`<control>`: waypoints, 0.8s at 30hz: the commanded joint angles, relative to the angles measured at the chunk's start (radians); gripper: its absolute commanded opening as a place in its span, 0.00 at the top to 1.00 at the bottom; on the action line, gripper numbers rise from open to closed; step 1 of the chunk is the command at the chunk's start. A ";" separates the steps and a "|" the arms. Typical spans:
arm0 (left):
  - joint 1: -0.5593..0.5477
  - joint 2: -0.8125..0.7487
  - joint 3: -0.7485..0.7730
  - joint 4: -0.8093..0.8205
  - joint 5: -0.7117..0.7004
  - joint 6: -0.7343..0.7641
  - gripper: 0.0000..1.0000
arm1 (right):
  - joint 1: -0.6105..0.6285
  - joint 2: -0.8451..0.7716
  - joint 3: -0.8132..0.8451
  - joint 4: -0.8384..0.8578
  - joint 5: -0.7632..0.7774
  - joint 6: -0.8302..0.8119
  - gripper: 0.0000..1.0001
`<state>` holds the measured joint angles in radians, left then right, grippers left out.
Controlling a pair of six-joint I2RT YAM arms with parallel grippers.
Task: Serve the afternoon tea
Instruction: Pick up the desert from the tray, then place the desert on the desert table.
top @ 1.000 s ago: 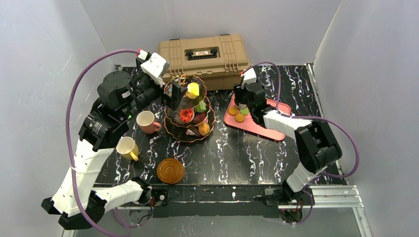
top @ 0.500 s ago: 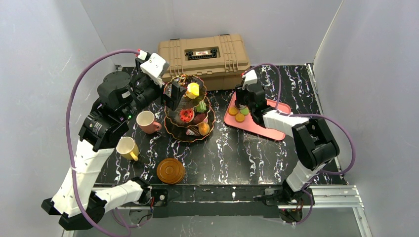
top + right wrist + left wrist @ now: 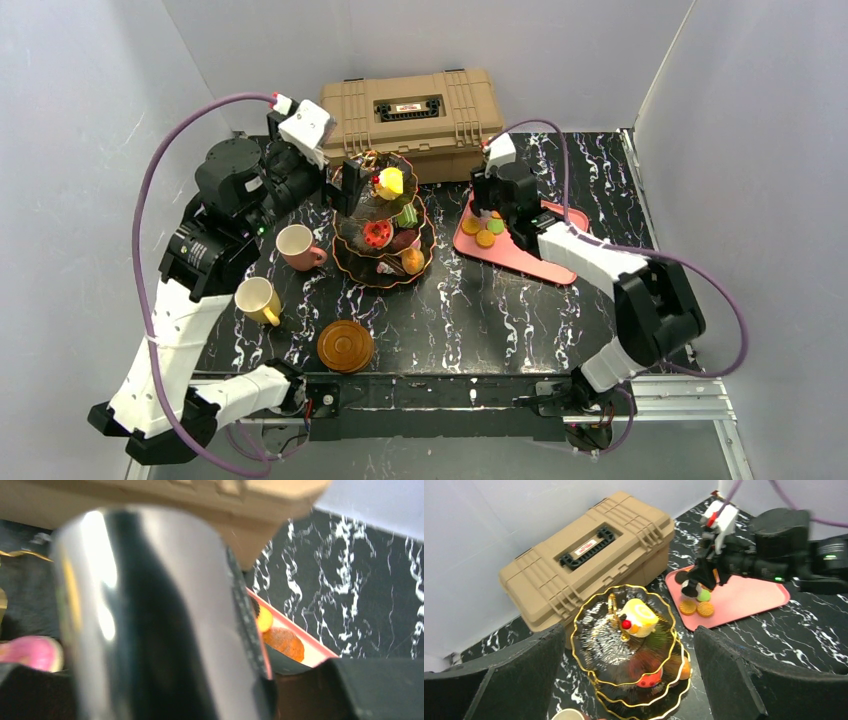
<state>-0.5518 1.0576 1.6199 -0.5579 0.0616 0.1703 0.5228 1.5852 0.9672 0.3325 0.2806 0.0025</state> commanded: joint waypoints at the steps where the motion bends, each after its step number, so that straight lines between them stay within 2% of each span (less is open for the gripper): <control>1: 0.096 0.040 0.068 -0.034 0.005 -0.044 0.02 | 0.094 -0.173 0.173 -0.114 0.030 -0.038 0.85; 6: 0.276 0.086 0.104 -0.046 0.097 -0.130 0.02 | 0.197 -0.275 0.319 -0.301 0.086 -0.039 0.89; 10: 0.361 0.098 0.087 -0.046 0.142 -0.147 0.02 | 0.285 -0.319 0.439 -0.459 0.122 -0.027 0.91; 18: 0.429 0.097 0.044 -0.046 0.190 -0.159 0.02 | 0.469 -0.327 0.595 -0.535 0.086 0.048 0.93; 24: 0.435 0.077 0.026 -0.054 0.210 -0.161 0.02 | 0.647 -0.240 0.668 -0.518 0.175 0.009 0.94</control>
<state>-0.1257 1.1679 1.6573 -0.6006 0.2333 0.0181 1.0847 1.3014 1.5661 -0.2073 0.3969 0.0254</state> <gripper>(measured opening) 0.980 0.543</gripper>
